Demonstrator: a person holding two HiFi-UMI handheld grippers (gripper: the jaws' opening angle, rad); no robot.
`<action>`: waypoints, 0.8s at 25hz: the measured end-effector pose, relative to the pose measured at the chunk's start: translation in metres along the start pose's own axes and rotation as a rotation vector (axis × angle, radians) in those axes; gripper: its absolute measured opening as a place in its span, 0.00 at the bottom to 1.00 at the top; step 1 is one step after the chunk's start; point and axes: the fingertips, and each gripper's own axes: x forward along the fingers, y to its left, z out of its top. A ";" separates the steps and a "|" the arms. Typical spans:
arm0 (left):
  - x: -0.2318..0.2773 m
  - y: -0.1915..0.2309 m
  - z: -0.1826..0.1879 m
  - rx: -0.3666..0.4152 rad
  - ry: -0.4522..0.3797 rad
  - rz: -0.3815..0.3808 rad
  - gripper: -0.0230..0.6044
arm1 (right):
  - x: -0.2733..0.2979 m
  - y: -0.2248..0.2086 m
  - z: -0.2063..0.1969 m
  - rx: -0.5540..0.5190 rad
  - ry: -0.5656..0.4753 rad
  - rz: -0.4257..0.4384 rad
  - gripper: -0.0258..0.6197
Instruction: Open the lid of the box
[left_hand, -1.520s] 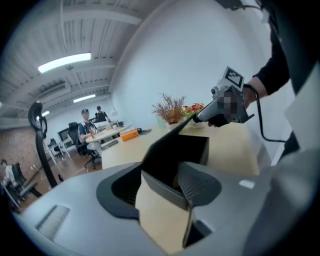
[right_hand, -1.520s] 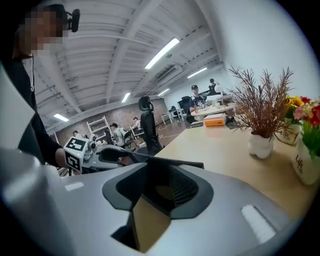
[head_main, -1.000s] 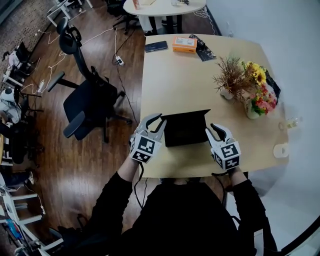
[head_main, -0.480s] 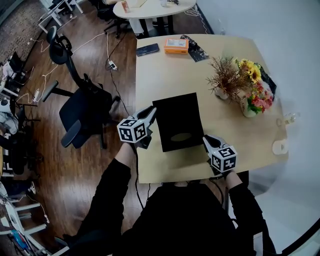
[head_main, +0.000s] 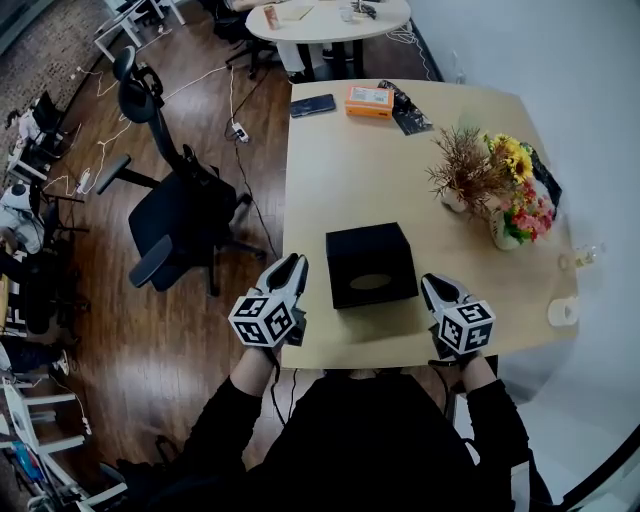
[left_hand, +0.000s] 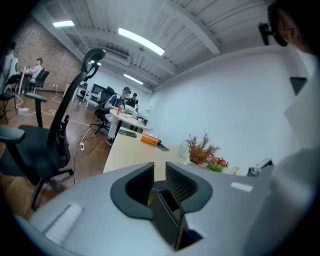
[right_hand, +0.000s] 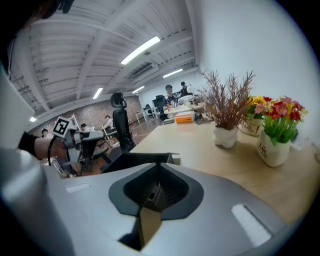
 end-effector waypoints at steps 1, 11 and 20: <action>-0.010 -0.011 0.003 0.047 -0.009 -0.003 0.12 | -0.007 0.001 0.014 0.000 -0.035 -0.001 0.08; -0.074 -0.142 0.037 0.625 -0.120 -0.145 0.12 | -0.082 0.074 0.133 -0.170 -0.362 0.063 0.08; -0.103 -0.167 0.077 0.602 -0.312 -0.078 0.12 | -0.146 0.154 0.165 -0.416 -0.625 0.135 0.06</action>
